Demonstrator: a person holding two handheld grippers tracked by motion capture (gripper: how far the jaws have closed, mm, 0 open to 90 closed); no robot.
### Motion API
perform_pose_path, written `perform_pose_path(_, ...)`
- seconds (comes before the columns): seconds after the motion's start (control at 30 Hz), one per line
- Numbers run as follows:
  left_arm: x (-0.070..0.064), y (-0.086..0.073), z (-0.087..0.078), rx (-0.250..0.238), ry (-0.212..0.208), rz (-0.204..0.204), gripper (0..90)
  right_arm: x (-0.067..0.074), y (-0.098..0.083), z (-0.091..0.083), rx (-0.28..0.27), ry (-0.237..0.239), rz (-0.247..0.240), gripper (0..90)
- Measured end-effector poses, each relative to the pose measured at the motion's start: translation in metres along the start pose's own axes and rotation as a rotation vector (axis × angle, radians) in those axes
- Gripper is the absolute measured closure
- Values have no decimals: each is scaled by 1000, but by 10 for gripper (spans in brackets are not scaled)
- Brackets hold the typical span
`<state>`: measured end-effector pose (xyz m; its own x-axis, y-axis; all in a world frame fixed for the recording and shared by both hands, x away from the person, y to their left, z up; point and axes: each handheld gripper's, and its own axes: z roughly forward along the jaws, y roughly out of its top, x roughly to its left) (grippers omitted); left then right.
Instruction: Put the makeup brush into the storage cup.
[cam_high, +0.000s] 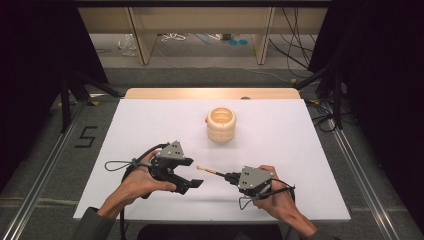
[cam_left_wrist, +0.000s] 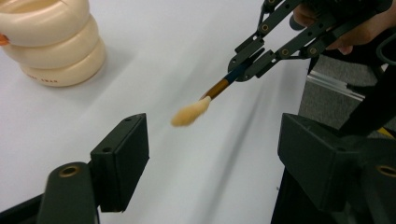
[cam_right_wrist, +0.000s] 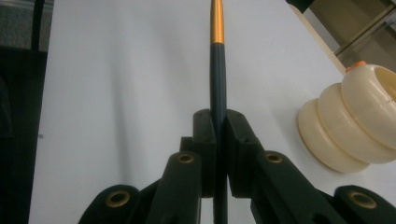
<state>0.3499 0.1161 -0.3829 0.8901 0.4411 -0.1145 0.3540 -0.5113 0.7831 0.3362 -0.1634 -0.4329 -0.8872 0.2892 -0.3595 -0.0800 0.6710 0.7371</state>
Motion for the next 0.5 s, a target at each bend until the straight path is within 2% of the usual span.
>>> perform_pose_path(0.03, 0, -1, -1, -8, 11, 3, 245, 0, 0, 0, 0, 0, 0, 843)
perform_pose_path(0.13, 1, -4, -3, -37, 25, -17, 239, -3, -1, -2, -25, 7, 58, 844)
perform_pose_path(0.17, 1, -5, -3, -47, 29, -25, 234, -6, -2, -3, -52, 10, 99, 844)
perform_pose_path(0.2, 1, -7, -3, -58, 36, -37, 234, -6, -2, -3, -52, 10, 99, 844)
perform_pose_path(0.33, 3, -11, -2, -85, 41, -45, 231, -11, -3, -6, -101, 18, 172, 844)
perform_pose_path(0.37, 2, -13, -2, -98, 52, -65, 229, -13, -4, -7, -108, 18, 182, 844)
perform_pose_path(0.4, 3, -14, -2, -104, 44, -58, 227, -14, -5, -7, -124, 20, 202, 843)
perform_pose_path(0.47, 2, -16, 0, -123, 56, -77, 226, -15, -5, -8, -139, 18, 222, 844)
perform_pose_path(0.5, 2, -17, 1, -122, 47, -84, 227, -16, -5, -8, -144, 20, 232, 844)
